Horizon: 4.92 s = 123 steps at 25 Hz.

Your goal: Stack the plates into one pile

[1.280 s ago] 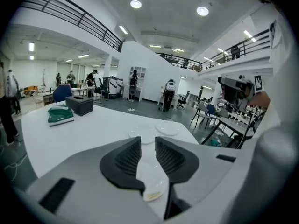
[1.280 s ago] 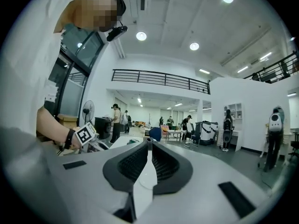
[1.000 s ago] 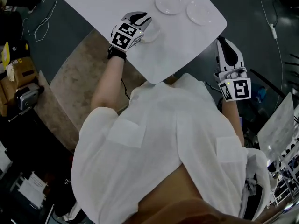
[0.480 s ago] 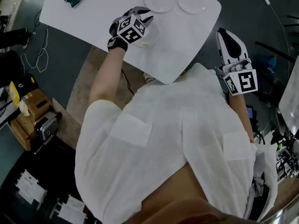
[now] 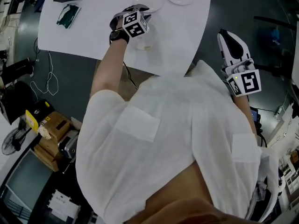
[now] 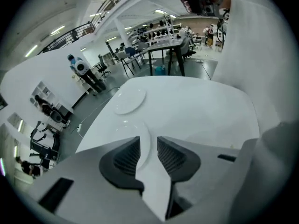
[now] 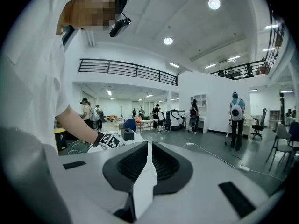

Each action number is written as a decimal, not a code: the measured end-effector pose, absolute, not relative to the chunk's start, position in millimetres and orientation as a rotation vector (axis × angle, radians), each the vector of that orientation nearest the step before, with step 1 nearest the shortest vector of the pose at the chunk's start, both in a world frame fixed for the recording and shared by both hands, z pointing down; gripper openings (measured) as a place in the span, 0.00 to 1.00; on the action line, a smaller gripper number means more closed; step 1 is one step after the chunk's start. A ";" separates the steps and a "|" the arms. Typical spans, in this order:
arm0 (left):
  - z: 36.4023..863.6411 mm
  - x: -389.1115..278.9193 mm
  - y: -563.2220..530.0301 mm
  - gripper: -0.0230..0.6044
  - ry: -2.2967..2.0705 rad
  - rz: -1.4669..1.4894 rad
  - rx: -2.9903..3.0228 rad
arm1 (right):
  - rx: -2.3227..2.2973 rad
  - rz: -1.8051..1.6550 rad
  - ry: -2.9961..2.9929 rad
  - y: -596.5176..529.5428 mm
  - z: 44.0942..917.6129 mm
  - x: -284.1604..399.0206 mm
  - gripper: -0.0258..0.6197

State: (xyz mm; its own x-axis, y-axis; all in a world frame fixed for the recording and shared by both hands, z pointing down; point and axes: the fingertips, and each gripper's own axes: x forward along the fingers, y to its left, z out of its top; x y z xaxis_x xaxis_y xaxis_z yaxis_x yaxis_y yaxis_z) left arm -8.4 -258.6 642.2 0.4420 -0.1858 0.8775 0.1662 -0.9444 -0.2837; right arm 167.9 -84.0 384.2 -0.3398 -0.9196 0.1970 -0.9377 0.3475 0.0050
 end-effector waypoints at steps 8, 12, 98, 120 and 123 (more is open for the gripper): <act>681.6 10.3 -268.2 0.24 -0.159 -1.625 -2.161 | 1.853 0.198 -2.347 -68.6 389.6 199.2 0.09; 693.3 11.5 -269.0 0.25 -0.158 -1.674 -2.114 | 1.877 0.210 -2.327 -62.9 390.8 205.8 0.09; 647.9 -70.8 -98.3 0.19 0.029 -1.694 -2.518 | 1.635 0.258 -2.523 -105.6 394.7 128.7 0.09; 664.8 117.1 -253.1 0.21 -0.290 -1.472 -2.061 | 1.836 0.394 -2.388 -87.1 443.9 202.7 0.09; 685.9 131.7 -271.9 0.22 -0.298 -1.506 -2.045 | 1.863 0.414 -2.367 -88.7 454.7 215.5 0.09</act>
